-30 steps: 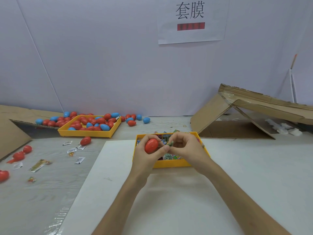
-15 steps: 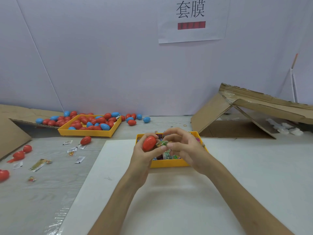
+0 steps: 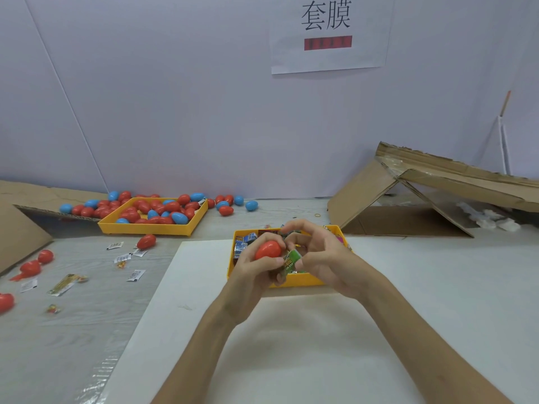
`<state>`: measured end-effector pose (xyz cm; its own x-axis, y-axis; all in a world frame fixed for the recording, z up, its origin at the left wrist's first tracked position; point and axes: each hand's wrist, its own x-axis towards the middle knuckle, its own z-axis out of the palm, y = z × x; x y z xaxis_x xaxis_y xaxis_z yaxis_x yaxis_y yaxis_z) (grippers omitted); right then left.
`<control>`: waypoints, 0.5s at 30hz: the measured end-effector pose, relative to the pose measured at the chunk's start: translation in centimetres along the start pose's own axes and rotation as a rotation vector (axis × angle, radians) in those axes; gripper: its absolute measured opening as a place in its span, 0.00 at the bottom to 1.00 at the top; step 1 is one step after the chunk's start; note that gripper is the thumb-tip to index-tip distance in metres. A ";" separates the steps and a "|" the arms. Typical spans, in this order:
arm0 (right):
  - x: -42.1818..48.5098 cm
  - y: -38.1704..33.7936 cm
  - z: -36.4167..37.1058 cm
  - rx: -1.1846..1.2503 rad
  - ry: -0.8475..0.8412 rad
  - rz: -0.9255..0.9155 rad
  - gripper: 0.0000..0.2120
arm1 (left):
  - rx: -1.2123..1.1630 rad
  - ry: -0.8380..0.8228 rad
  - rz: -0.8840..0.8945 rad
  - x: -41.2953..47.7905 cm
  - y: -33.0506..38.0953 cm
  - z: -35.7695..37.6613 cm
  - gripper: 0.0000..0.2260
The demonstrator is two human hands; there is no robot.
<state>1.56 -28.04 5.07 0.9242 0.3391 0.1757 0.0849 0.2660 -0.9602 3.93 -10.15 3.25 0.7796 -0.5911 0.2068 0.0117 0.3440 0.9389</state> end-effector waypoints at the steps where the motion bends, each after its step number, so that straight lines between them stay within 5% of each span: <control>1: 0.0 0.1 0.0 -0.008 0.003 -0.002 0.25 | 0.046 0.018 0.004 0.1 -0.1 0.0 0.11; 7: 0.0 0.3 0.0 -0.033 0.044 0.000 0.23 | 0.152 0.048 0.040 -0.1 -0.3 0.0 0.08; 15: 0.0 0.6 0.2 -0.098 -0.086 0.040 0.22 | -0.103 0.093 0.007 -0.2 0.5 -0.2 0.10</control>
<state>1.52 -27.68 4.56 0.8928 0.4245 0.1506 0.0883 0.1629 -0.9827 3.92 -9.69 3.63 0.8347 -0.5196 0.1826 0.0660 0.4236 0.9034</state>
